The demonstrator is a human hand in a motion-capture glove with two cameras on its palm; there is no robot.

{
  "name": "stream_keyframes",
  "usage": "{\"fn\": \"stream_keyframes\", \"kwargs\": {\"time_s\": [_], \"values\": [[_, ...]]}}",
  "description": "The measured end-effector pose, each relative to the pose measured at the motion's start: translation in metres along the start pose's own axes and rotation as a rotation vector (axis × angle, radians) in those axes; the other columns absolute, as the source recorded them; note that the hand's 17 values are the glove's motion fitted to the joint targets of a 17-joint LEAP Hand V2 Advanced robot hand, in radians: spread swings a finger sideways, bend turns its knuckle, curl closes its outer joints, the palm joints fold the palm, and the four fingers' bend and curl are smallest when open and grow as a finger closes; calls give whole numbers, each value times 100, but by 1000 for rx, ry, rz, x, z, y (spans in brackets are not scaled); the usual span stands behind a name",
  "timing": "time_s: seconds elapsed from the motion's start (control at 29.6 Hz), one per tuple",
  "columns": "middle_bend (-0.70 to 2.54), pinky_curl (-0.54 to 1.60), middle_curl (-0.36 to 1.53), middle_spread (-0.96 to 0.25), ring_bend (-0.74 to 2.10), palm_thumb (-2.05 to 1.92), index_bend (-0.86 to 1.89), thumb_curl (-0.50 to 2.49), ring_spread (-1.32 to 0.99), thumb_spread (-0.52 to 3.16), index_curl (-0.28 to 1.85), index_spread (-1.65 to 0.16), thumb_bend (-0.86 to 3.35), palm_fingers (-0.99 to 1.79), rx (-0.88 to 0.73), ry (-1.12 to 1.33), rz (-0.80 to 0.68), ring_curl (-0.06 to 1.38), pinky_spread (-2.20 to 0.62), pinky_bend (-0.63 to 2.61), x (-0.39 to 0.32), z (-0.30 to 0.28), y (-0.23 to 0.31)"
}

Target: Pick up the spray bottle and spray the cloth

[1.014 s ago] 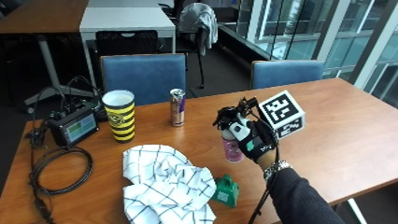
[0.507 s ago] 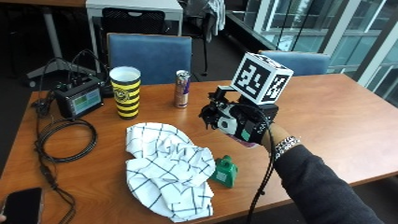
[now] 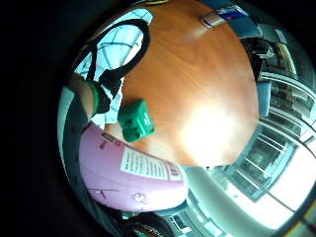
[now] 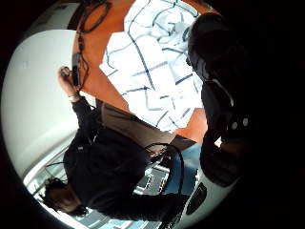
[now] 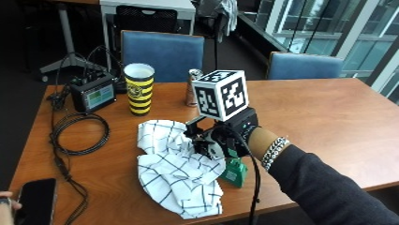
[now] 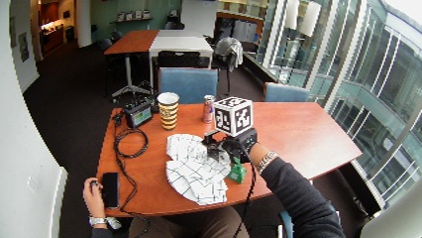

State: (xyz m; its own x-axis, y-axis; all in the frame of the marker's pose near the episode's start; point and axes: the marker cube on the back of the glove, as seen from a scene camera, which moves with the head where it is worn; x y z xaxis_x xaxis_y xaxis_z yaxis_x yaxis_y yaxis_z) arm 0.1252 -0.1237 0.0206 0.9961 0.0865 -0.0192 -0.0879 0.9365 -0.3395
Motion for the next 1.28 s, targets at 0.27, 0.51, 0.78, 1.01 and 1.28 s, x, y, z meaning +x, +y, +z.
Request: {"fn": "stream_keyframes", "kwargs": {"time_s": [0.27,0.51,0.78,1.01,1.28], "values": [[53,36,57,-23,44,84,17,38,-21,151,55,-30,3,127,-171,181,26,48,-15,31,-16,15,-7],[52,39,57,-24,46,85,18,39,-21,151,54,-30,2,127,-245,228,31,48,-20,37,-21,42,-17],[53,40,57,-24,48,85,18,39,-20,151,55,-30,2,127,-269,215,27,48,-22,40,-19,47,-16],[53,41,57,-24,48,85,19,40,-21,152,55,-30,1,126,-208,97,-23,48,-22,41,-23,19,-5],[54,40,58,-24,47,85,20,40,-21,152,56,-30,1,124,99,-266,-211,48,-21,38,-48,-48,7]]}}
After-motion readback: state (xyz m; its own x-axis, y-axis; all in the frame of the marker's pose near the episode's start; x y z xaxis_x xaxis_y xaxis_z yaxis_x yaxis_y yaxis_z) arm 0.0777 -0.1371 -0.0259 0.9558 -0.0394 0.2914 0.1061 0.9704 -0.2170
